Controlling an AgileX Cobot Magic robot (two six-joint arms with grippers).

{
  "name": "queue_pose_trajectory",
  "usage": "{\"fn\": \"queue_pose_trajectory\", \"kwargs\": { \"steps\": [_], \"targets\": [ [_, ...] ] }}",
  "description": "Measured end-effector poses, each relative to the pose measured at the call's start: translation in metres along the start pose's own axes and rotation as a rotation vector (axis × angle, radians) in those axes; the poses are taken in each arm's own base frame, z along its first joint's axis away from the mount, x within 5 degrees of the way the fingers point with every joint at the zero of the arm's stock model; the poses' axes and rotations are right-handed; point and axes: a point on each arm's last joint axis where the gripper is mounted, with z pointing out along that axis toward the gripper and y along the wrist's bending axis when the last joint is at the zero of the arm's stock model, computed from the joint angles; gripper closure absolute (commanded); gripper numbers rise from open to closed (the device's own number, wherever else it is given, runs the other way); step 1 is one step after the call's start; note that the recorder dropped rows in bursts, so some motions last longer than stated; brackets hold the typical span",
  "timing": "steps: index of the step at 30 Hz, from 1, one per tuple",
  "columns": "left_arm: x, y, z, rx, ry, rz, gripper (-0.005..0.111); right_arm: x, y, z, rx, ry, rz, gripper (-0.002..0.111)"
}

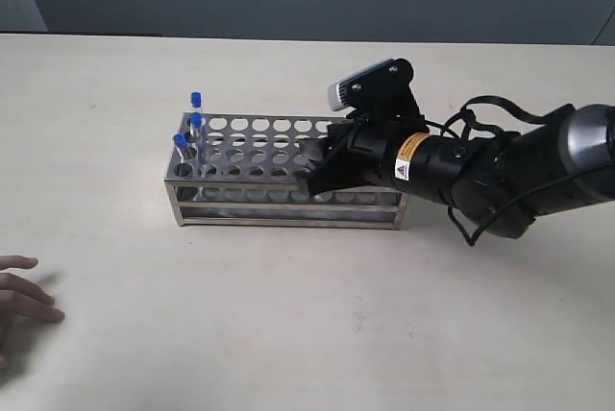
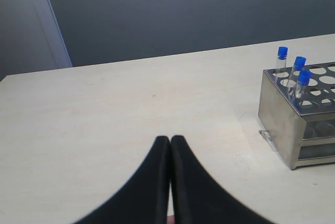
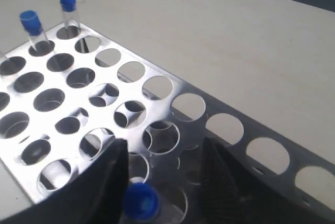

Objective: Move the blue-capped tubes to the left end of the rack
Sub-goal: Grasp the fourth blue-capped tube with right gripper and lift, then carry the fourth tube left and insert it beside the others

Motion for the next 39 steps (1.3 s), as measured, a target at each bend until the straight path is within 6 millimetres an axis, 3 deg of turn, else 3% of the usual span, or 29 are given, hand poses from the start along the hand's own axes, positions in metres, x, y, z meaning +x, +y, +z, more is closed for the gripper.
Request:
{"fn": "queue_pose_trajectory", "kwargs": {
  "steps": [3,14,16,22,26,30,35,39],
  "targets": [
    [0.000,0.000,0.000,0.000,0.000,0.000,0.106,-0.002,-0.001,0.003,0.003,0.011,0.011,0.108],
    [0.000,0.000,0.000,0.000,0.000,0.000,0.106,-0.009,0.000,-0.002,0.000,0.005,0.007,0.108],
    [0.000,0.000,0.000,0.000,0.000,0.000,0.106,-0.018,0.002,-0.009,-0.003,-0.008,-0.015,0.108],
    [0.000,0.000,0.000,0.000,0.000,0.000,0.106,-0.073,0.010,-0.035,-0.044,-0.151,-0.097,0.108],
    [0.000,0.000,0.000,0.000,0.000,0.000,0.106,-0.102,0.029,-0.040,-0.118,-0.230,-0.137,0.108],
    [0.000,0.000,0.000,0.000,0.000,0.000,0.106,-0.114,0.058,-0.030,-0.198,-0.245,-0.194,0.108],
    [0.000,0.000,0.000,0.000,0.000,0.000,0.106,-0.108,0.094,-0.006,-0.282,-0.202,-0.242,0.108],
    [0.000,0.000,0.000,0.000,0.000,0.000,0.106,-0.097,0.109,0.015,-0.308,-0.150,-0.279,0.108]
  ]
}}
